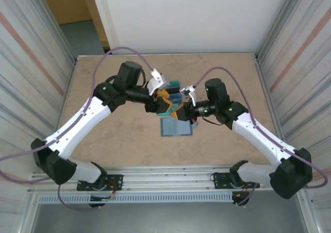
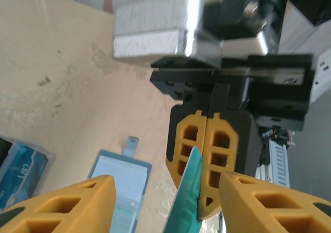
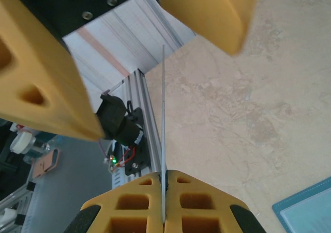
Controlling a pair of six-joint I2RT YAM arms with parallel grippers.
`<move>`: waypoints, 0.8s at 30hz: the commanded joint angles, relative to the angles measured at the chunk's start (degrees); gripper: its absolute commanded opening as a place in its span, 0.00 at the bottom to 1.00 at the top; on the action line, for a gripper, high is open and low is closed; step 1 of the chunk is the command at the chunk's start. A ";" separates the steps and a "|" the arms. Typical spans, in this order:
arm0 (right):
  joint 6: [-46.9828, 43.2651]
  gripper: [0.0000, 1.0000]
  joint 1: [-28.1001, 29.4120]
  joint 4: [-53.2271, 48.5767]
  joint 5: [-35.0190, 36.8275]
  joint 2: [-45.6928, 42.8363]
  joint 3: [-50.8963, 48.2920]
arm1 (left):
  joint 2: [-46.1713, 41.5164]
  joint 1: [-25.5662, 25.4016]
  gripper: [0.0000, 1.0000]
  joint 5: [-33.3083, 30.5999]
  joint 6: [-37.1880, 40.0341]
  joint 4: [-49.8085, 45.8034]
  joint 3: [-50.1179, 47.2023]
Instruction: Take the credit cards out of the card holder
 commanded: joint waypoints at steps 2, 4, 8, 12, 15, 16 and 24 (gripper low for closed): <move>-2.40 0.00 0.20 -2.84 -1.25 -0.04 2.48 | 2.51 -0.39 0.53 2.57 6.59 -8.80 4.88; -2.66 0.00 0.20 -3.08 -1.32 -0.09 2.44 | 3.76 -0.40 0.47 2.93 7.72 -10.18 5.85; -2.88 0.00 0.22 -3.22 -0.88 -0.08 2.37 | 4.96 -0.40 0.28 4.05 9.14 -11.55 6.89; -2.93 0.00 0.12 -3.02 0.09 0.05 2.18 | 5.60 -0.40 0.07 5.14 10.84 -12.67 7.26; -2.71 0.00 0.11 -2.78 0.94 -0.18 2.08 | 6.19 -0.40 0.00 5.33 12.29 -13.17 6.98; -2.73 0.02 0.11 -2.83 1.35 -0.27 1.99 | 6.21 -0.33 0.00 5.02 12.79 -13.11 6.81; -1.26 0.54 -0.41 -2.64 12.15 -3.06 -0.22 | 4.48 2.44 0.00 2.17 14.90 -0.42 1.92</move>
